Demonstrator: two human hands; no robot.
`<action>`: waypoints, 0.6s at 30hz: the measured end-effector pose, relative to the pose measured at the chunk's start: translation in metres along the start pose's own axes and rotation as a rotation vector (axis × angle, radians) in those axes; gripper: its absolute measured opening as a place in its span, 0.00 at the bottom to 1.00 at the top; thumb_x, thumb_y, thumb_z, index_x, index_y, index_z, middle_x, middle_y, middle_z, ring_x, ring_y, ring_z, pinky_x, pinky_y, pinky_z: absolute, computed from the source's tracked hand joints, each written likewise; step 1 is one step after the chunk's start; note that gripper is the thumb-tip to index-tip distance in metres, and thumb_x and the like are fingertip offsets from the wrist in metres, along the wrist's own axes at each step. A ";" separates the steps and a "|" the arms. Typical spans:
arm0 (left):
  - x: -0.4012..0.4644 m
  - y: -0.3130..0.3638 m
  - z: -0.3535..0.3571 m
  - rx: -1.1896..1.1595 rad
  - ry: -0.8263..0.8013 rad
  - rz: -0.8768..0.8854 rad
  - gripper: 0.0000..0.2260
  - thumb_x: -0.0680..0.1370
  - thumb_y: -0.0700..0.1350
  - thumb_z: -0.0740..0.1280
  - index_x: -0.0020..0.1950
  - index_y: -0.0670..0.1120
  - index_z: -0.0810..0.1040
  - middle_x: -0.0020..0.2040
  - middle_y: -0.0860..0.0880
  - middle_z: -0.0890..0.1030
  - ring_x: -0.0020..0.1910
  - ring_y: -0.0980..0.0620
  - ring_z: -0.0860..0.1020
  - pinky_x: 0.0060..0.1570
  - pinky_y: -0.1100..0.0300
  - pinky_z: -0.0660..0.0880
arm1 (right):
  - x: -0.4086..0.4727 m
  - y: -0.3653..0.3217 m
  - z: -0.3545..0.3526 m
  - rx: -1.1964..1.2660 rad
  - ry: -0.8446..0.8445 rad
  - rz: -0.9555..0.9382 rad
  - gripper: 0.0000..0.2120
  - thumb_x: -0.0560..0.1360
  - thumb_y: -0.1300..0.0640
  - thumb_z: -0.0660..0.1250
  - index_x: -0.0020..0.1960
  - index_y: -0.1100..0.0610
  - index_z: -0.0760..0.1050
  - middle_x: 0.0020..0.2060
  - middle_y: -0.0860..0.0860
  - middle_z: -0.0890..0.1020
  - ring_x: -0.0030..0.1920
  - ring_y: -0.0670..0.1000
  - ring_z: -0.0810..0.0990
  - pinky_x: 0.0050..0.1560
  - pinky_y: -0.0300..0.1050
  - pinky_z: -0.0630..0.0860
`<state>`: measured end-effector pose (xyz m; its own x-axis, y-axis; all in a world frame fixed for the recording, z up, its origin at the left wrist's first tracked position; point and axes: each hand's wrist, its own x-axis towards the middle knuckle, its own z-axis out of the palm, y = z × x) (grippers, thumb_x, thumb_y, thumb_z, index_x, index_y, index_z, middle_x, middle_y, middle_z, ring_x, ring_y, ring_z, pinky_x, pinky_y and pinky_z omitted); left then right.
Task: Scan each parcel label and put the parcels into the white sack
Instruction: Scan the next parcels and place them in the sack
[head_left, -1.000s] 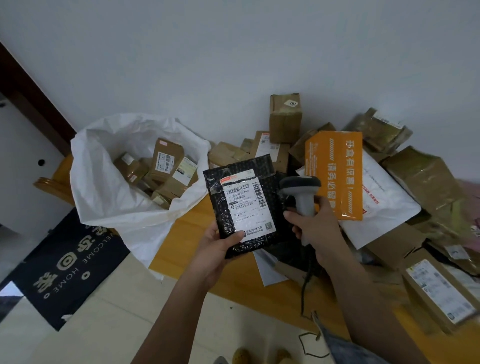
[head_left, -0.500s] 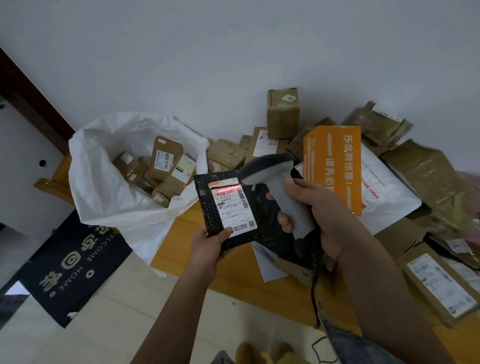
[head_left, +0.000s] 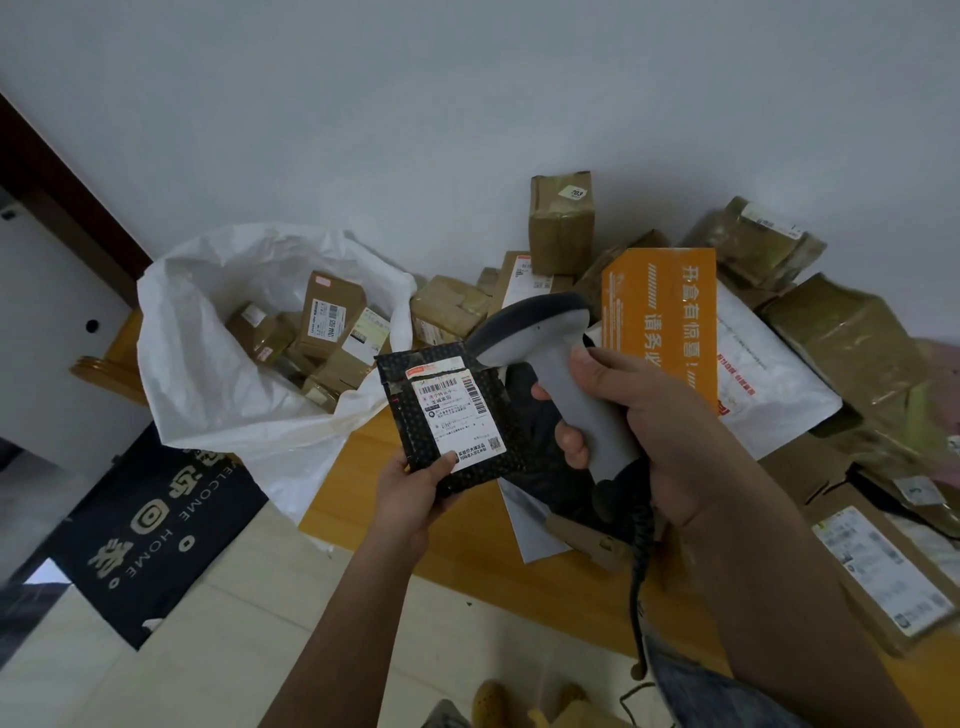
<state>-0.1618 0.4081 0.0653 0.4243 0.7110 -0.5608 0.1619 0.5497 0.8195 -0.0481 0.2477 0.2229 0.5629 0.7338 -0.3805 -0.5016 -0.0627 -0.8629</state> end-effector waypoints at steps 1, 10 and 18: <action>-0.001 0.000 0.001 -0.001 0.000 0.000 0.12 0.77 0.35 0.70 0.57 0.46 0.74 0.52 0.46 0.82 0.47 0.49 0.81 0.39 0.57 0.80 | -0.001 0.000 -0.001 0.000 -0.003 -0.003 0.10 0.81 0.54 0.61 0.56 0.59 0.75 0.46 0.57 0.79 0.26 0.48 0.74 0.28 0.40 0.72; -0.008 -0.005 0.010 -0.012 0.014 -0.002 0.14 0.76 0.36 0.70 0.60 0.45 0.74 0.54 0.46 0.82 0.50 0.48 0.81 0.38 0.58 0.80 | -0.005 -0.004 -0.012 -0.033 -0.031 -0.015 0.10 0.80 0.54 0.61 0.55 0.60 0.75 0.45 0.56 0.79 0.26 0.48 0.74 0.28 0.40 0.71; -0.015 -0.009 0.007 -0.048 0.041 -0.004 0.15 0.76 0.36 0.70 0.61 0.46 0.74 0.55 0.46 0.83 0.50 0.48 0.82 0.43 0.56 0.81 | -0.002 -0.002 -0.014 -0.056 -0.094 0.005 0.13 0.81 0.54 0.61 0.58 0.63 0.74 0.43 0.57 0.78 0.26 0.48 0.73 0.26 0.39 0.72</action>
<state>-0.1633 0.3896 0.0670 0.3871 0.7255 -0.5690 0.1202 0.5722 0.8113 -0.0389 0.2370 0.2202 0.4947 0.7935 -0.3543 -0.4654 -0.1024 -0.8791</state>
